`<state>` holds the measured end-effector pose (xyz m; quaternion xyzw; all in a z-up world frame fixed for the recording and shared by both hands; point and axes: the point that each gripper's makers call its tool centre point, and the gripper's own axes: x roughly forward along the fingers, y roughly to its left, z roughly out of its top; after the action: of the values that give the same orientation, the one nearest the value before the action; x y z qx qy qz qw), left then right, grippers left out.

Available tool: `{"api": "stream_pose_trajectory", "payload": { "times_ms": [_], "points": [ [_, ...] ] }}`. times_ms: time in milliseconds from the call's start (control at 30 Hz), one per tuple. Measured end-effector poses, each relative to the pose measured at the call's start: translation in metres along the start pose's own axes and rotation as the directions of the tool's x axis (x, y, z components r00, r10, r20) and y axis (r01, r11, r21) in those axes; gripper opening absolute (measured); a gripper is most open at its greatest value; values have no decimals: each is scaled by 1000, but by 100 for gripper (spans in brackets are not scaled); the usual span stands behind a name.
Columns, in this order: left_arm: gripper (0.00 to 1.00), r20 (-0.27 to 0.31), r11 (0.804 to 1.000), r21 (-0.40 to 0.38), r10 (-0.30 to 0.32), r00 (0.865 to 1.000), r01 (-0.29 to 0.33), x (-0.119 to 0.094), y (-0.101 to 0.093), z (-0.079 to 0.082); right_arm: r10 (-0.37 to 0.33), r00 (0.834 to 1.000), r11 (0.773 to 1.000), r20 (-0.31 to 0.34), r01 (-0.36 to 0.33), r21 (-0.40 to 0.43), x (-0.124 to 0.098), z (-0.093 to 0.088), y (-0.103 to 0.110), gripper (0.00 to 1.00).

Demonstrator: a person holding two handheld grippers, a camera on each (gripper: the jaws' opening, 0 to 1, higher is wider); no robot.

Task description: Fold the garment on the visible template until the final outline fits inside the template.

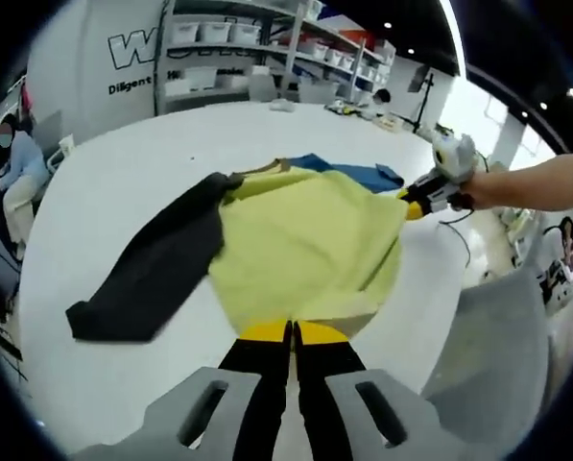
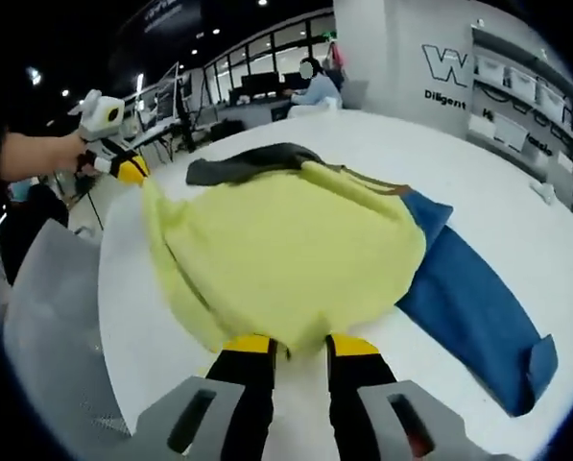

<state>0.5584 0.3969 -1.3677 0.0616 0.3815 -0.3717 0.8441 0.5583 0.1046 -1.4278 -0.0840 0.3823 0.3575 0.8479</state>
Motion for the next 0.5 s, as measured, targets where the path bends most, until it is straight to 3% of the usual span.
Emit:
{"api": "stream_pose_trajectory", "payload": {
  "times_ms": [233,267,300,367,400,467,500],
  "points": [
    [4,-10,1000,-15,-2,1000,2,0,-1,-8,25,999,1000,-45,-25,8,17,-8,12,19],
    [4,-9,1000,-18,-3,1000,3,-1,-2,-8,30,999,999,-10,-31,-15,20,0,16,19],
    [4,-8,1000,-19,-5,1000,5,-1,-3,-9,12,999,1000,-41,-12,-11,19,-3,13,19],
    [4,-8,1000,-20,-7,1000,6,-1,-3,-9,6,999,1000,-32,-7,-28,23,5,11,18],
    [4,-8,1000,-21,-8,1000,7,-1,-4,-10,-1,999,999,-37,0,-49,26,6,10,15],
    [4,-5,1000,-23,-11,1000,11,-1,-7,-10,-21,994,995,-109,11,-96,24,-1,8,0],
    [4,-5,1000,-23,-13,1000,13,-1,-8,-10,-23,994,997,-109,15,-74,23,-1,7,0]
  ]
}}
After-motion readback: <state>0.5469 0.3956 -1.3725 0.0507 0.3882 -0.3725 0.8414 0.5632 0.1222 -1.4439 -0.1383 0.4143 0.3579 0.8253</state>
